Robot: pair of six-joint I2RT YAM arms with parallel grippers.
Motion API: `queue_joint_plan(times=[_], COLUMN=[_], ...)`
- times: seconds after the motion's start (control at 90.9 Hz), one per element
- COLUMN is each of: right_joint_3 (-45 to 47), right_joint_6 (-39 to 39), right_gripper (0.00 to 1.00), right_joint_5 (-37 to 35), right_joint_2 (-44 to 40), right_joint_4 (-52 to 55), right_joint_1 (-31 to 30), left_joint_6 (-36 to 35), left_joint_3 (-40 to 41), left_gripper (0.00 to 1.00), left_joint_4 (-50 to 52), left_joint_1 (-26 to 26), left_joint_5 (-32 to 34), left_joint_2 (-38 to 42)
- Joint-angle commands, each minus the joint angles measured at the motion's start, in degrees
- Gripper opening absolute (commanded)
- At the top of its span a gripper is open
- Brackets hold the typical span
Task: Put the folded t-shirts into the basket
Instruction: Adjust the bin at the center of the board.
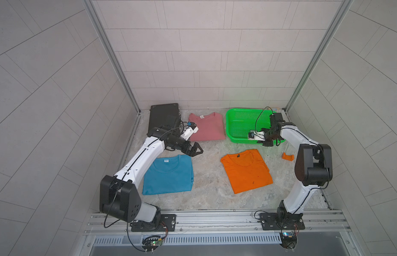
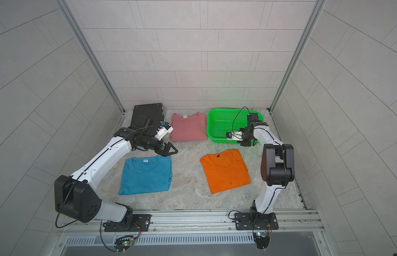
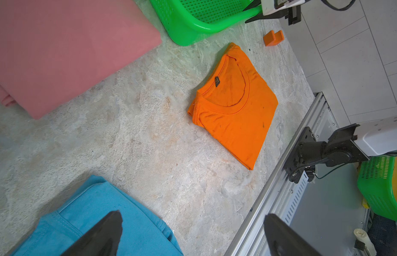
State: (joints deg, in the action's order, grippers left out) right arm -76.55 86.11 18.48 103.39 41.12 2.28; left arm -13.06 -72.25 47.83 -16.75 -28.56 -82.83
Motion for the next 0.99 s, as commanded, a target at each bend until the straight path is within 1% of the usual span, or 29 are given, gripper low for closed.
queue_joint_plan(times=[0.0, 0.198, 0.242, 0.308, 0.33, 0.374, 0.418, 0.495, 0.539, 0.594, 0.616, 0.627, 0.638, 0.649, 0.66, 0.682, 0.77, 0.869, 0.946, 0.979], right_joint_3=[2.30, 2.96, 3.40, 3.83, 3.79, 3.68, 3.35, 2.25, 1.49, -0.07, -0.61, -0.83, -0.94, -1.04, -1.14, -1.18, -1.07, -1.03, 0.83, 2.95], right_joint_6=[2.72, 3.81, 3.88, 3.72, 3.43, 2.94, 2.08, -2.30, -5.87, -7.55, -8.24, -8.54, -8.78, -8.99, -9.18, -9.72, -11.92, -17.38, -25.84, -32.96], right_gripper=[0.21, 0.24, 0.32, 0.35, 0.38, 0.47, 0.49, 0.54, 0.58, 0.62, 0.67, 0.75, 0.86, 0.93, 0.96, 0.99, 1.00, 1.00, 1.00, 1.00], right_joint_5=[1.18, -0.29, -0.50, -1.12, -1.37, -1.87, -1.96, 0.97, 3.57, 7.52, 8.91, 9.50, 10.06, 10.60, 11.00, 11.41, 10.93, 10.61, 10.86, 10.69], right_joint_2=[-2.42, -2.62, -2.89, -3.56, -3.75, -4.15, -4.65, -6.77, -7.98, -9.21, -9.71, -9.97, -10.28, -10.56, -10.83, -11.44, -14.04, -17.73, -22.08, -24.25], right_joint_4=[-1.85, -2.50, -3.17, -4.01, -4.11, -4.27, -4.29, -3.86, -3.70, -1.30, -0.30, -0.01, 0.44, 0.97, 1.46, 1.93, 2.86, 2.88, -2.08, -8.43], right_joint_1=[-1.06, -2.11, -2.23, -2.28, -2.28, -2.28, -2.28, -2.28, -2.28, -2.28, -2.39, -2.43, -2.49, -2.52, -2.53, -2.72, -3.70, -5.65, -8.58, -10.35], left_joint_6=[0.19, 0.37, 0.51, 0.66, 0.73, 0.75, 0.82, 0.84, 0.85, 0.95, 1.22, 1.47, 1.77, 2.05, 2.33, 2.88, 5.63, 10.28, 11.43, 12.10], left_joint_3=[0.91, 1.21, 1.17, 1.07, 1.02, 1.02, 1.05, 0.82, 0.95, 0.98, 1.10, 1.26, 1.38, 1.52, 1.69, 2.07, 3.48, 4.30, 4.70, 4.82], left_gripper=[1.00, 1.00, 1.00, 1.00, 1.00, 1.00, 1.00, 1.00, 1.00, 1.00, 1.00, 1.00, 1.00, 1.00, 1.00, 1.00, 1.00, 1.00, 1.00, 1.00], left_joint_4=[0.13, -0.22, -0.23, -0.29, -0.29, -0.27, -0.25, -0.25, -0.22, -0.30, -0.31, -0.39, -0.60, -0.84, -1.00, -1.34, -3.38, -5.75, -7.02, -7.47], left_joint_1=[0.17, 0.06, 0.05, 0.07, 0.06, 0.11, 0.10, 0.09, 0.16, 0.19, 0.20, 0.17, 0.16, 0.19, 0.21, 0.27, 0.27, 0.51, 1.06, 1.26], left_joint_5=[-0.98, -2.15, -2.43, -2.32, -2.19, -2.03, -1.85, -1.60, -1.79, -2.83, -3.33, -3.56, -3.67, -3.95, -4.26, -5.01, -6.88, -7.39, -8.02, -7.75], left_joint_2=[0.40, -0.03, -0.40, -0.66, -0.67, -0.65, -0.47, -0.17, -0.21, -0.40, -0.40, -0.45, -0.43, -0.37, -0.35, -0.26, 0.61, 1.38, 1.72, 1.78])
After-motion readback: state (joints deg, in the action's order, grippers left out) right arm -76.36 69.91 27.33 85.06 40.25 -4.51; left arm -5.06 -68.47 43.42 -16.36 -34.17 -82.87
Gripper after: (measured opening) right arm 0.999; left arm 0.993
